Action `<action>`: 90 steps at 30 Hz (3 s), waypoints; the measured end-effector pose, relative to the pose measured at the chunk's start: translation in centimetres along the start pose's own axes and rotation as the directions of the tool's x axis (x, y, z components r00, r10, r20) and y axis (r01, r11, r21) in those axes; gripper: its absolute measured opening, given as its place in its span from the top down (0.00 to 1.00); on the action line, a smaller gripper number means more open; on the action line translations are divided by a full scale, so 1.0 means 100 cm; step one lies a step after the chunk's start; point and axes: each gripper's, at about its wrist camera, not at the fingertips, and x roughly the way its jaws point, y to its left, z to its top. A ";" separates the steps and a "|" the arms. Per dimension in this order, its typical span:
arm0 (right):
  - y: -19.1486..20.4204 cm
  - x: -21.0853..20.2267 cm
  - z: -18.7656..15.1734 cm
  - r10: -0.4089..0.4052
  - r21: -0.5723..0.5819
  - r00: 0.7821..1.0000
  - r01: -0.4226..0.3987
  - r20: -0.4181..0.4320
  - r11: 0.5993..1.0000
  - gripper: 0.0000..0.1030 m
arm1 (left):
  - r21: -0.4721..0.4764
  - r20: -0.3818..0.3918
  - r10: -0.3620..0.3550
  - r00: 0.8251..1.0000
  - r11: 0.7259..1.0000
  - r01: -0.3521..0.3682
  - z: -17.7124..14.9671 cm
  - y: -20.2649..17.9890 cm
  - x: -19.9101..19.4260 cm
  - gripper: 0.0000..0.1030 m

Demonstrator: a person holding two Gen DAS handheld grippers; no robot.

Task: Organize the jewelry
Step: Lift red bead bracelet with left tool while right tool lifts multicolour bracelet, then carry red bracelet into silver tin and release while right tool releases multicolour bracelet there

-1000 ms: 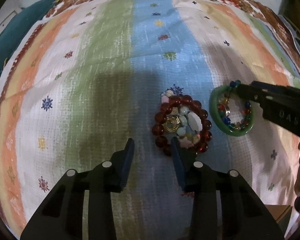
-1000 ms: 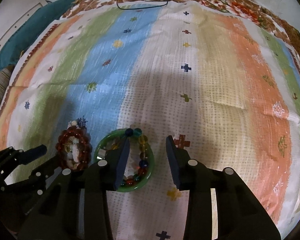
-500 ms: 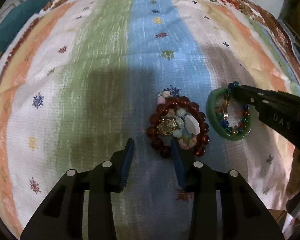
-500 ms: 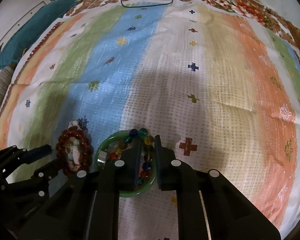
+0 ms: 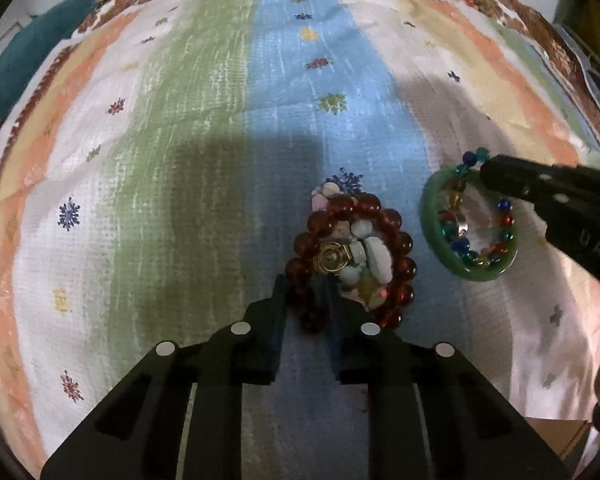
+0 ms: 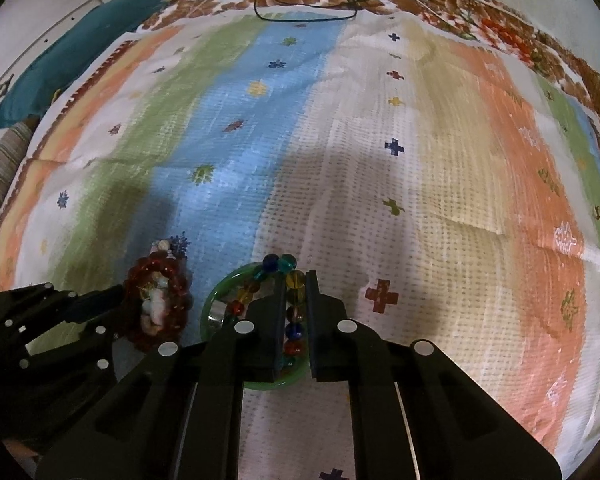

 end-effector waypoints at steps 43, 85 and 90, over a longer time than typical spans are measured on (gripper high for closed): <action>0.017 -0.081 -0.035 -0.013 -0.027 0.997 0.015 0.073 1.000 0.90 | -0.058 0.155 -0.060 0.986 0.996 0.070 -0.006 0.018 -0.114 0.88; 0.027 -0.188 -0.088 0.058 -0.016 0.968 -0.056 0.245 0.998 0.90 | 0.037 0.289 -0.151 0.945 0.989 0.147 -0.053 -0.030 -0.206 0.88; 0.029 -0.194 -0.097 0.066 -0.020 0.966 -0.063 0.251 0.998 0.90 | 0.049 0.299 -0.160 0.941 0.987 0.153 -0.063 -0.033 -0.213 0.88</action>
